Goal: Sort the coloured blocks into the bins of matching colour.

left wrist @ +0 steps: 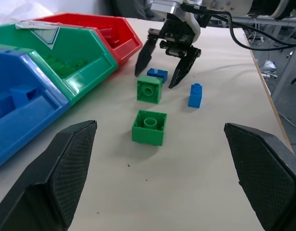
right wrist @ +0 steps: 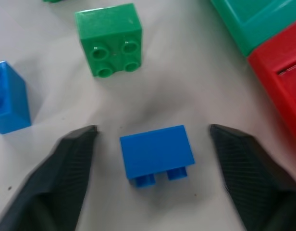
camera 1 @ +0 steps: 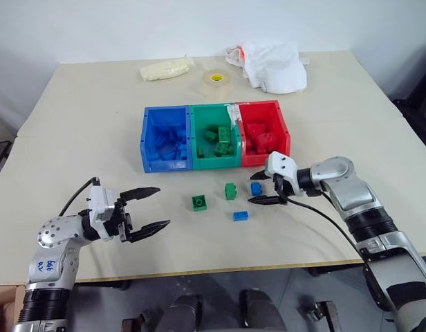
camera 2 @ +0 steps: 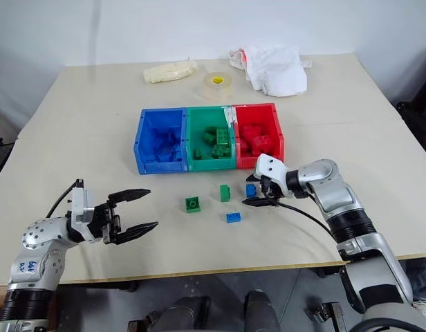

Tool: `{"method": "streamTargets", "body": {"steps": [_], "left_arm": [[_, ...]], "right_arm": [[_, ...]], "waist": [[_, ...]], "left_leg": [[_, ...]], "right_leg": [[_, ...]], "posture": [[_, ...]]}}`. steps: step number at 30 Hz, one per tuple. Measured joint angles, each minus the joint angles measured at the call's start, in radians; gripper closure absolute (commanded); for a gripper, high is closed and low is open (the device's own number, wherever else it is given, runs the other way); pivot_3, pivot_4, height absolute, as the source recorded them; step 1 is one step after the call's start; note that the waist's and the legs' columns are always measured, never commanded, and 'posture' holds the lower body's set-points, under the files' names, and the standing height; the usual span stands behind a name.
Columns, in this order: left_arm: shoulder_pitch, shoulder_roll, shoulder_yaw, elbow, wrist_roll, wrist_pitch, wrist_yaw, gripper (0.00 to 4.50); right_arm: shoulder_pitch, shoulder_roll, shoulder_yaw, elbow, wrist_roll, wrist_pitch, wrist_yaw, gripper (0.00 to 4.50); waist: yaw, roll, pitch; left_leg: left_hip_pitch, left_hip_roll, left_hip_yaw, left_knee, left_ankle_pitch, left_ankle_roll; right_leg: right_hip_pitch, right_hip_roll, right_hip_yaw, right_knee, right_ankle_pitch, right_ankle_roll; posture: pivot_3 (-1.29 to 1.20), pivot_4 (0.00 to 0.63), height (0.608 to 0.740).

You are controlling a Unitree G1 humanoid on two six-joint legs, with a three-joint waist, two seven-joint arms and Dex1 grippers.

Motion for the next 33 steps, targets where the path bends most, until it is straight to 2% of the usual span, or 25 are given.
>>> {"method": "streamTargets", "body": {"steps": [4, 5, 12, 19, 22, 26, 30, 33], "left_arm": [[0.009, 0.000, 0.004, -0.015, -0.004, 0.000, 0.010, 0.00], [0.012, 0.000, 0.006, -0.015, -0.004, 0.000, 0.011, 0.00], [-0.023, 0.000, 0.008, 0.000, -0.004, -0.001, 0.008, 0.00], [-0.086, 0.000, 0.009, 0.064, -0.004, -0.019, -0.005, 0.00], [-0.095, 0.000, 0.007, 0.076, -0.002, -0.024, -0.008, 0.00], [-0.107, 0.000, 0.007, 0.086, 0.001, -0.037, -0.012, 0.00], [-0.111, 0.000, 0.008, 0.090, 0.002, -0.041, -0.011, 0.00], [-0.116, 0.000, 0.009, 0.092, 0.003, -0.049, -0.010, 0.00]], "right_arm": [[0.001, 0.000, -0.009, 0.003, -0.001, -0.004, 0.001, 3.00], [0.003, 0.000, -0.013, 0.003, -0.002, -0.004, -0.001, 3.03], [0.013, 0.012, -0.071, -0.111, 0.043, 0.055, -0.024, 3.03], [-0.186, 0.199, -0.098, -0.153, 0.098, 0.121, -0.121, 3.03], [-0.279, 0.290, -0.083, -0.049, 0.066, 0.098, -0.183, 3.03], [-0.396, 0.421, -0.057, 0.187, 0.000, 0.002, -0.281, 3.03], [-0.511, 0.559, -0.092, 0.418, -0.003, -0.085, -0.346, 3.03], [-0.596, 0.625, -0.116, 0.580, -0.011, -0.149, -0.418, 2.01]], "waist": [[0.000, 0.000, 0.000], [0.000, 0.000, 0.000], [-0.002, 0.000, 0.000], [-0.008, 0.000, 0.000], [-0.008, 0.000, 0.000], [-0.012, 0.000, 0.000], [-0.030, 0.000, 0.000], [-0.038, 0.000, 0.000]], "left_leg": [[0.000, 0.000, 0.000, 0.000, 0.000, 0.000], [0.000, 0.000, 0.000, 0.000, 0.000, 0.000], [0.000, 0.000, 0.000, 0.000, 0.000, -0.001], [0.001, 0.003, -0.001, 0.000, 0.000, -0.003], [0.001, 0.002, -0.001, 0.000, 0.000, -0.003], [0.001, 0.002, -0.001, -0.001, 0.000, -0.003], [0.001, 0.002, -0.002, -0.001, 0.000, -0.003], [0.002, 0.002, -0.003, -0.002, 0.000, -0.004]], "right_leg": [[0.000, 0.000, 0.000, 0.000, 0.000, 0.000], [0.000, 0.000, 0.000, 0.000, 0.000, 0.000], [0.000, 0.000, 0.000, 0.000, 0.000, 0.000], [-0.002, 0.002, -0.001, 0.003, 0.001, -0.002], [-0.001, 0.002, -0.001, 0.007, 0.001, -0.002], [-0.002, 0.002, -0.002, 0.009, 0.001, -0.002], [-0.003, 0.002, -0.002, 0.011, 0.001, -0.002], [-0.003, 0.002, -0.002, 0.012, 0.001, -0.002]], "posture": [[0.00, 0.150, 0.740], [0.00, 0.150, 0.740], [0.00, 0.150, 0.740], [0.00, 0.150, 0.740], [0.00, 0.150, 0.740], [0.00, 0.150, 0.740], [0.00, 0.150, 0.740], [0.00, 0.150, 0.740]]}}
